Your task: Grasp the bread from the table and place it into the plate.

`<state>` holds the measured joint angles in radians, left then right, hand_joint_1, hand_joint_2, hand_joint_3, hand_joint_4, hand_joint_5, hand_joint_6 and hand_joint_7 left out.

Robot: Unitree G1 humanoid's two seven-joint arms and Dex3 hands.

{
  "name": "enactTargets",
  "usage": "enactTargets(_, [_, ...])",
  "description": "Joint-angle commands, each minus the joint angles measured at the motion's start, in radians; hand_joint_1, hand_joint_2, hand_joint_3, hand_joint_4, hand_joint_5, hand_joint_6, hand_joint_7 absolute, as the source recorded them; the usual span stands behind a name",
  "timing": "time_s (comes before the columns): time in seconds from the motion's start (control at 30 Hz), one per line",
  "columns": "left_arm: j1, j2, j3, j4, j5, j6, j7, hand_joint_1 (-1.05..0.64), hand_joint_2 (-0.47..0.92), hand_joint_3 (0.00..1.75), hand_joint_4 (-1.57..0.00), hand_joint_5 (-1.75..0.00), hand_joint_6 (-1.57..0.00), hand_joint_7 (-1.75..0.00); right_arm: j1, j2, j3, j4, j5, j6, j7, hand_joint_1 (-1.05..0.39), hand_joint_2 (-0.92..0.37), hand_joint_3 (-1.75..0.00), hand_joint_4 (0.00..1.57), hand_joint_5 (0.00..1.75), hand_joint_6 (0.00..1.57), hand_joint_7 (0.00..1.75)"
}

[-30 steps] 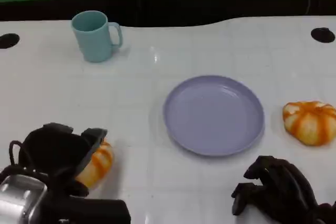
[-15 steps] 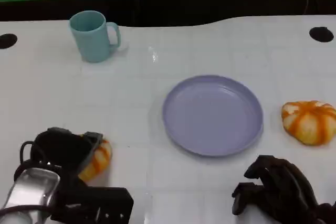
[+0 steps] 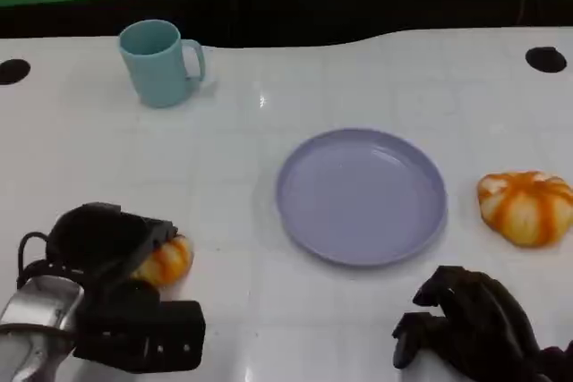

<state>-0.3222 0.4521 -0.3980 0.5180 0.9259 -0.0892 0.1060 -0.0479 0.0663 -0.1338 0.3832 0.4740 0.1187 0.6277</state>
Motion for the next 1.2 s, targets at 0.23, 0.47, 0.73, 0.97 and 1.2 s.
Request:
enactTargets(0.23, [-0.041, -0.026, -0.039, 0.198, -0.061, -0.171, 0.288, -0.31, 0.82, 0.69, -0.70, -1.74, -0.55, -1.61, -0.017, -0.007, -0.017, 0.017, 0.016, -0.008, 0.005, -1.03, -0.72, 0.00, 1.57, 0.73, 1.57, 0.37])
enactTargets(0.47, [-0.051, -0.034, -0.021, 0.089, -0.100, -0.148, 0.268, -0.30, 0.72, 0.84, -0.73, -1.75, -0.73, -1.23, -0.011, -0.007, -0.017, 0.018, 0.014, -0.010, 0.007, -1.03, -0.72, 0.00, 1.57, 0.74, 1.57, 0.39])
enactTargets(0.73, [-0.063, -0.031, -0.007, -0.004, -0.119, -0.127, 0.253, -0.28, 0.70, 0.70, -0.72, -1.75, -0.75, -1.14, 0.008, 0.001, -0.007, -0.010, -0.002, -0.010, -0.019, -1.05, -0.71, 0.00, 1.57, 0.75, 1.57, 0.40])
enactTargets(0.97, [-0.124, -0.050, 0.003, -0.006, -0.135, -0.145, 0.248, -0.29, 0.65, 0.77, -0.72, -1.75, -0.54, -1.63, 0.004, 0.006, -0.008, -0.002, 0.008, -0.007, -0.019, -1.05, -0.71, 0.00, 1.57, 0.74, 1.57, 0.38])
enactTargets(1.2, [-0.175, -0.063, -0.008, 0.005, -0.135, -0.179, 0.256, -0.29, 0.77, 0.51, -0.74, -1.75, -0.85, -1.02, 0.002, 0.010, -0.009, 0.001, 0.010, -0.003, -0.020, -1.05, -0.69, 0.00, 1.57, 0.74, 1.57, 0.37])
